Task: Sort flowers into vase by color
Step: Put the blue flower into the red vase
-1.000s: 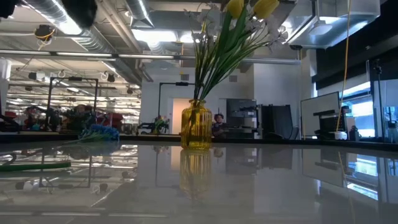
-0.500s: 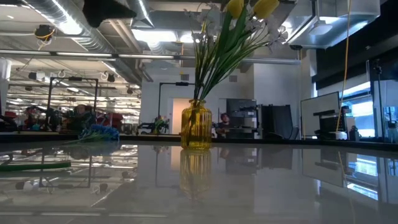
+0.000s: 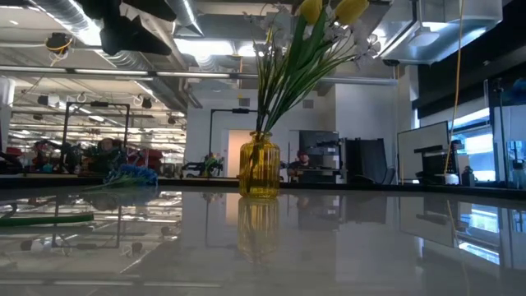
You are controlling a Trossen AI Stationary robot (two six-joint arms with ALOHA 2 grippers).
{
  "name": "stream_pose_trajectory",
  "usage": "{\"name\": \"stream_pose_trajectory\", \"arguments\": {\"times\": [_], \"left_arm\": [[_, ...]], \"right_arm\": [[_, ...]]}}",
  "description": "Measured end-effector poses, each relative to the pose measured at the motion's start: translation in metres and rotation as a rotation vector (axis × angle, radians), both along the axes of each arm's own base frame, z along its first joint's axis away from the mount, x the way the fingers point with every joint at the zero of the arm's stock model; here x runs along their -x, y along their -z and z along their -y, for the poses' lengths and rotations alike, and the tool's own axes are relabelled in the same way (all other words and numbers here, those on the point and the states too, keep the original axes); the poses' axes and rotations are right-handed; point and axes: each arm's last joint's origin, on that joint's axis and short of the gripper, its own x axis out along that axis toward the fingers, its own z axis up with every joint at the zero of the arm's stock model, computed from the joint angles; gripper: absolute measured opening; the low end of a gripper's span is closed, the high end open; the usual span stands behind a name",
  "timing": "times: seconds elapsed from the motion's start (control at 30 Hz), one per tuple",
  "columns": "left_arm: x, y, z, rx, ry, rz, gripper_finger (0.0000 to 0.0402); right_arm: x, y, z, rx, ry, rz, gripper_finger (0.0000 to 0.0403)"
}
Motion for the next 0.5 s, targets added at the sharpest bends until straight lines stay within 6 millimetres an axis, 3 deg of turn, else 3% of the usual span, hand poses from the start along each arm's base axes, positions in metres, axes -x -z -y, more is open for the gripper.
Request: {"name": "stream_pose_trajectory", "arguments": {"times": [0.27, 0.5], "left_arm": [[0.004, 0.011, -0.020, 0.004, -0.172, -0.096, 0.0317], [0.018, 0.039, -0.065, 0.126, -0.615, -0.337, 0.0317]], "right_arm": [[0.018, -0.032, 0.011, 0.038, 0.063, -0.048, 0.0123], [0.032, -0.061, 0.021, 0.072, 0.142, 0.002, 0.0138]]}}
